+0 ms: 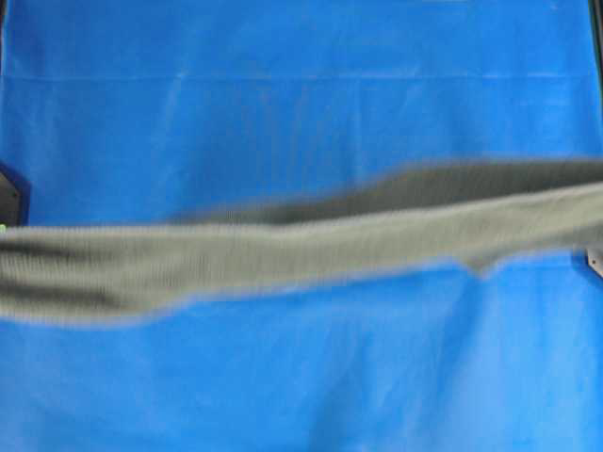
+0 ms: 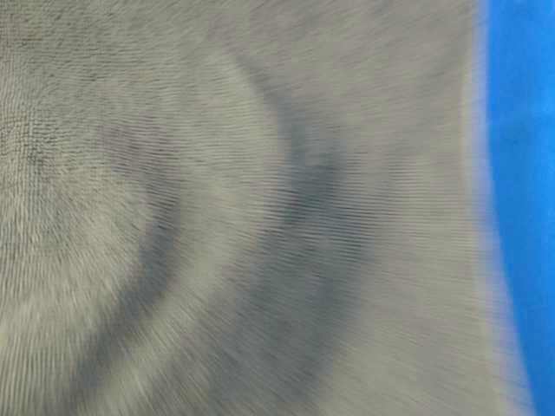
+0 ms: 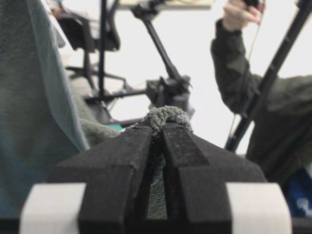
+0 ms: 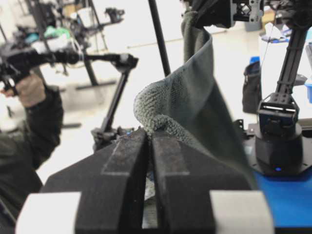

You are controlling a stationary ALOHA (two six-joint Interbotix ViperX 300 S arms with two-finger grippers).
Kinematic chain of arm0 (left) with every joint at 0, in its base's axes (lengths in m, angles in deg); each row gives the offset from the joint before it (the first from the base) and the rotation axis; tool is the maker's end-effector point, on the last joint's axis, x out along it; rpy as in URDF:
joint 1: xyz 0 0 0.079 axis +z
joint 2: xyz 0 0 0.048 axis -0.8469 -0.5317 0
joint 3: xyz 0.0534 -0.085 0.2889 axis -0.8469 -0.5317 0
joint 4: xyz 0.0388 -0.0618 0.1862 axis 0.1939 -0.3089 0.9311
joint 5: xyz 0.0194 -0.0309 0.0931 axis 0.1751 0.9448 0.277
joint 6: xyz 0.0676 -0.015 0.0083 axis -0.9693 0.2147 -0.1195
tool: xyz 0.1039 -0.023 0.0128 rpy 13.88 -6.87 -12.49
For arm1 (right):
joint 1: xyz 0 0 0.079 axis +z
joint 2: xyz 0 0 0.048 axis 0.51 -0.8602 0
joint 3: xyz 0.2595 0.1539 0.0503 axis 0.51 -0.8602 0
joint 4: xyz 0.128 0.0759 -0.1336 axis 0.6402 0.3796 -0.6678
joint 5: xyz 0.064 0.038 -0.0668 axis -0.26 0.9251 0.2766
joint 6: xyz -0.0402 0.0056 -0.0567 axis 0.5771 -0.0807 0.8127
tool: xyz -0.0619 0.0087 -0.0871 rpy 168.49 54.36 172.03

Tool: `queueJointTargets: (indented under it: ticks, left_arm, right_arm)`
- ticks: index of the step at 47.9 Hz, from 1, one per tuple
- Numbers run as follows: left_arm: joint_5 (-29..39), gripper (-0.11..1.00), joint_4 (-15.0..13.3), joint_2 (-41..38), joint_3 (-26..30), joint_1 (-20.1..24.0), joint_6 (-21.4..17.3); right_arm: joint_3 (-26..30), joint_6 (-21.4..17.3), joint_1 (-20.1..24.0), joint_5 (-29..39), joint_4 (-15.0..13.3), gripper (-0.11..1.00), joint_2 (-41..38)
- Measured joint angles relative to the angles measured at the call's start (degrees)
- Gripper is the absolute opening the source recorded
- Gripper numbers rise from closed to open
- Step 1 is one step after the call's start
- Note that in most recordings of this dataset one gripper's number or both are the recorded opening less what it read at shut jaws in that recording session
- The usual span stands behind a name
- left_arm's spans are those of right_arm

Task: Fold a large towel.
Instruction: 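Lift the towel with both grippers and shake it out flat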

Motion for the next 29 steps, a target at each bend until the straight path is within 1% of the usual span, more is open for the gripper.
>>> queueJointTargets:
  ticks: [6, 11, 15, 18, 20, 21, 23, 29]
  left_arm:
    - [1.32, 0.03, 0.18, -0.18, 0.00, 0.97, -0.53]
    - [5.19, 0.03, 0.44, 0.09, -0.44, 3.69, -2.90]
    - [9.05, 0.03, 0.44, 0.26, -1.85, 6.15, -5.63]
    - [12.22, 0.03, 0.44, 0.35, -3.43, 9.14, -8.53]
    - [13.71, 0.03, 0.53, 0.35, -4.48, 11.60, -9.49]
    - [14.41, 0.03, 0.53, 0.35, -5.01, 12.83, -9.67]
    - [15.73, 0.03, 0.53, 0.44, -6.59, 16.44, -10.81]
    - [17.31, 0.03, 0.53, 0.35, -9.93, 26.98, -11.60]
  right_arm:
    - [0.09, -0.26, -0.79, 0.53, -2.55, 0.02, 0.09]
    - [0.00, -0.62, -3.60, 4.39, -3.69, 0.02, 0.09]
    - [-0.09, -1.58, -7.03, 8.53, -4.04, 0.02, 0.00]
    - [-0.88, -3.25, -11.34, 11.60, -4.83, 0.02, -0.26]
    - [-1.93, -4.57, -14.77, 13.62, -5.54, 0.02, -0.70]
    - [-2.81, -5.45, -17.23, 14.77, -6.06, 0.02, -1.05]
    - [-4.22, -6.59, -20.65, 16.35, -7.12, 0.02, -1.76]
    - [-9.23, -10.11, -31.03, 18.54, -10.63, 0.02, -3.69]
